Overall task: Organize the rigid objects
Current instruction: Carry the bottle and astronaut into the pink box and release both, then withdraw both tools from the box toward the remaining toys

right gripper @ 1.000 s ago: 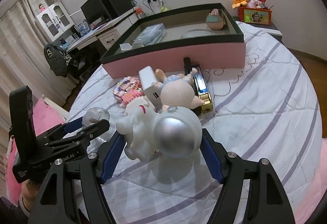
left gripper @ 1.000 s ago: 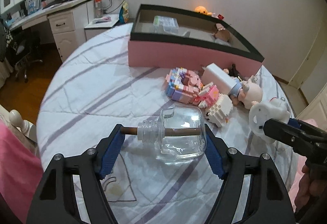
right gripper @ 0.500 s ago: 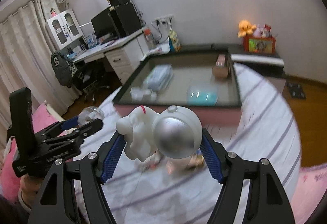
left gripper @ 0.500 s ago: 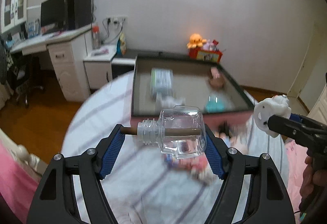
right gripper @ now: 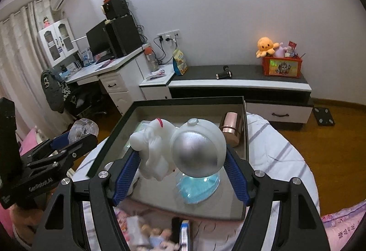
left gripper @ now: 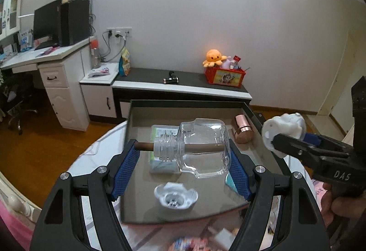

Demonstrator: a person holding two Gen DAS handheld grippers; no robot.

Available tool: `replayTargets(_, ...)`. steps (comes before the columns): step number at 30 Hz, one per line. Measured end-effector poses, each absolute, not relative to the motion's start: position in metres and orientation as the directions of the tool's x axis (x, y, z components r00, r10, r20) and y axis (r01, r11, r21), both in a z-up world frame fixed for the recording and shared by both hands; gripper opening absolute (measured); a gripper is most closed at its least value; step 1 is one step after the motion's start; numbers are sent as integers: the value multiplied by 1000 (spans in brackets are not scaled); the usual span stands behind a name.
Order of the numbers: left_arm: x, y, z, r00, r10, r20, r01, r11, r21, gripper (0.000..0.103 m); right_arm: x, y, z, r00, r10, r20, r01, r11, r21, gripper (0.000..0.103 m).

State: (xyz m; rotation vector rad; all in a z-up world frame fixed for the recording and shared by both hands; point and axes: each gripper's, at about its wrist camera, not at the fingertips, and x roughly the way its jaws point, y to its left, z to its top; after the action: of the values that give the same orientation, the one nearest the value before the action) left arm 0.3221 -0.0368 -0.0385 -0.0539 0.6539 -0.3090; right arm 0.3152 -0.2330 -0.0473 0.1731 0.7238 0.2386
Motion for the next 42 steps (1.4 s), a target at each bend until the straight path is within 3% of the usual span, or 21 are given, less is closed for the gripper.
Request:
replayTargets(12,361,-62,-72,692,-287,-662,275,953,-126,76,352,-240,-83,673,269,-689,-117,959,259,74)
replayTargets(14,363,-64,-76,685,-273,-676,273,956,-110,85,355,-241,-86,670,265,-694,-108,959,262,74)
replayTargets(18,358,-59,-72,707,-248,-663,248,964,-96,98,352,-247,-87,681,262,-684,-79,955,287,88)
replayTargets(20,353,-53,-68,721,-253,-645,238,965,-111,101,349,-250,-85,687,249,-683,-58,955,291,103)
replayTargets(28,321,-33,-44,770,-239,-591,208,971,-122,102,331,-249,-63,724,234,-648,-36,952,304,103)
replayTargets(42,246,-1,-8,833,-211,-512,170,977,-125,103,257,-231,-7,827,116,-550,-20,984,177,103)
